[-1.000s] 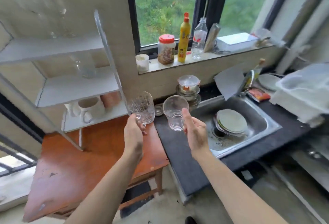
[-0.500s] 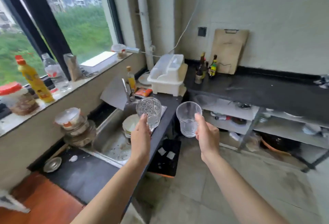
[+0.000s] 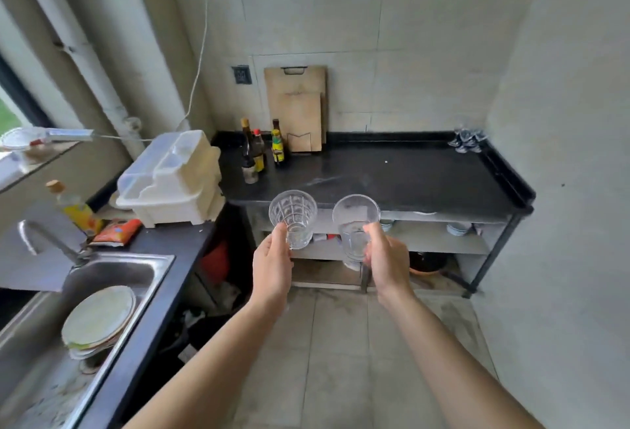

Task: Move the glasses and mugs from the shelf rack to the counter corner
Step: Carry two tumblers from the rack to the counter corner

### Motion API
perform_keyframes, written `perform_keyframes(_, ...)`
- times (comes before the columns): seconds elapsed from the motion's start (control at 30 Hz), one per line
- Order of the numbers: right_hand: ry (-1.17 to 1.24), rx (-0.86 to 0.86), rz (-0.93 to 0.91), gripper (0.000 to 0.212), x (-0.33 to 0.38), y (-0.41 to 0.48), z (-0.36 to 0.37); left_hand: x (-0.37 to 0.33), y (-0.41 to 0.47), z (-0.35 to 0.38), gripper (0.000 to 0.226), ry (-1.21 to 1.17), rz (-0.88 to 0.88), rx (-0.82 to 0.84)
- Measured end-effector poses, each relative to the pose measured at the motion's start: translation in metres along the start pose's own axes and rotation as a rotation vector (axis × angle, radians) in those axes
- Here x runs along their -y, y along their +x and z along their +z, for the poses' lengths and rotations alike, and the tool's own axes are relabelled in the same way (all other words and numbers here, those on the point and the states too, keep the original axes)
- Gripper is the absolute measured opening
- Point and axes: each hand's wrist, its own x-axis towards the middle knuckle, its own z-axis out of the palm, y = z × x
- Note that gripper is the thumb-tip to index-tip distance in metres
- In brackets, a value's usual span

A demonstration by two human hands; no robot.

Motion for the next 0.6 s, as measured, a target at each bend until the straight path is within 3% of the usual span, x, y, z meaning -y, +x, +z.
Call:
perform_keyframes(0.27, 0.026, -0.094, 0.083, 0.042, 0.001, 0.132, -0.031, 0.021, 0.100, 0.120, 0.042, 0.038, -0.044, 0.105)
perform_keyframes(0.6, -0.040, -0.353, 0.096, 0.049, 0.041, 0.330, -0.066, -0.006, 0.270, 0.296, 0.034, 0.077, -0.034, 0.359)
